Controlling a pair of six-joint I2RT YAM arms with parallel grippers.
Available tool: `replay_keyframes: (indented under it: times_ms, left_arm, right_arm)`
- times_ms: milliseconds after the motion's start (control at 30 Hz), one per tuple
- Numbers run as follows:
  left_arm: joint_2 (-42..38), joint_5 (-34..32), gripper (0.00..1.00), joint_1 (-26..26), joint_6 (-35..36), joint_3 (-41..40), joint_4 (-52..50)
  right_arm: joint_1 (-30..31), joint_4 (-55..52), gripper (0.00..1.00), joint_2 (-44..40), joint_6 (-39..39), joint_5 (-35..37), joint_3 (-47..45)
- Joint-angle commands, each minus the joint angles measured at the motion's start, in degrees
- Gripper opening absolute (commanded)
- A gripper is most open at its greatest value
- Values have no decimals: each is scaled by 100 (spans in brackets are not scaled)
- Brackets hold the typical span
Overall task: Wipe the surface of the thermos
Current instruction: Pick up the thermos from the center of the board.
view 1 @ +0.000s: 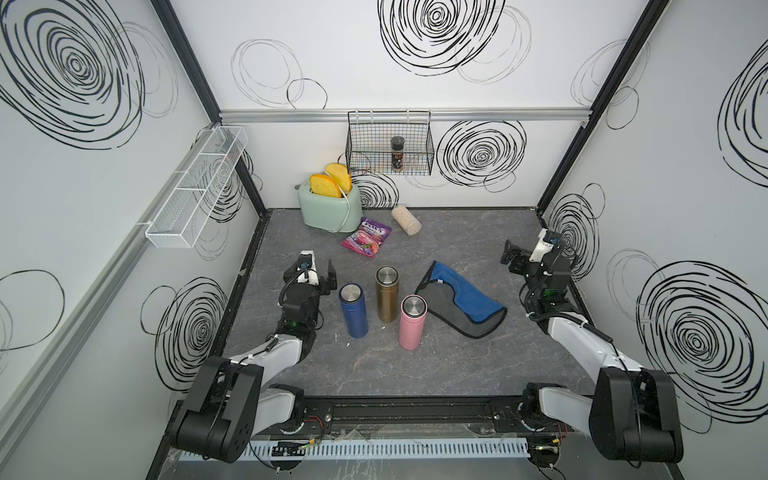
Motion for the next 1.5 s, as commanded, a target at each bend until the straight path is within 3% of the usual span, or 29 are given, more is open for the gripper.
replay_keyframes:
  times_ms: [0, 100, 233, 400, 500, 667, 833, 900, 1000, 1167, 1367, 1467]
  left_arm:
    - [-246, -859, 97, -217, -504, 385, -773]
    - [-534, -1442, 97, -214, -1124, 578, -1379]
    - [-1025, -1687, 97, 28, -1869, 881, -2468]
    - [-1576, -400, 97, 894, -2841, 1529, -3874]
    - [-1603, 350, 97, 978, -2677, 2153, -4735]
    - [-1401, 1177, 97, 762, -1987, 3173, -6423]
    - [-1319, 1487, 97, 368, -1669, 3901, -8014]
    - [-1313, 1533, 97, -78, -1582, 4095, -8508]
    - [-1355, 1078, 97, -861, -1594, 4322, -9227]
    - [-1886, 509, 97, -1384, -1805, 4634, -9933]
    - [-1815, 1598, 97, -1517, -1739, 5010, -10628]
    - [-1735, 1713, 97, -1738, -1678, 5137, -10889]
  right_arm:
    - [10, -1525, 98, -266, 669, -716, 3]
    - [262, -1887, 98, -435, 643, -1122, -38]
    - [1012, -3083, 98, -397, 521, -565, 334]
    - [1524, -3801, 98, -179, 495, -575, 629]
    - [1790, -4133, 98, 152, 366, -540, 879]
    - [2083, -4605, 98, 954, 32, -828, 1414]
    - [2428, -5046, 98, 1732, -151, -779, 1887]
    - [2582, -5045, 98, 1990, -179, -635, 1988]
    - [2713, -5038, 98, 2267, -234, -581, 2139]
    - [2808, -5060, 98, 2416, -332, -494, 2319]
    - [2806, -5019, 98, 2623, -342, -695, 2424]
    - [2806, -4981, 98, 2731, -320, -893, 2466]
